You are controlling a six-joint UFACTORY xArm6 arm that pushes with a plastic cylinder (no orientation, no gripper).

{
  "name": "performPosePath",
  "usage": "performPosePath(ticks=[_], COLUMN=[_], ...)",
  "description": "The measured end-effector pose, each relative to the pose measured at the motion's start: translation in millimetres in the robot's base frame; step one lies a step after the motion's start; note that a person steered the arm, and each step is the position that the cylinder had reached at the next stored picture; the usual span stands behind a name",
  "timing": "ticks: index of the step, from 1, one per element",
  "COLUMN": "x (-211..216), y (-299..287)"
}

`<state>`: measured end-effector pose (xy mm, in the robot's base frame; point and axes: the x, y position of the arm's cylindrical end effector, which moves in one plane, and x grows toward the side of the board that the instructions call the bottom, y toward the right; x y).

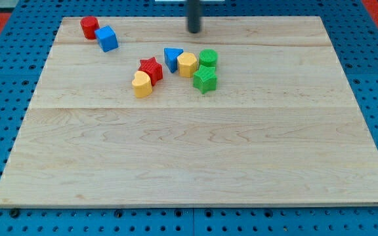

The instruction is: Push the group of blocks to the left

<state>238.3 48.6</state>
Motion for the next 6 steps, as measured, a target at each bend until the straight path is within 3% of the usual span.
performPosePath(ticks=[2,5,6], x=[72.7,83.0,99.7], y=[59.4,-127.4,-136.8])
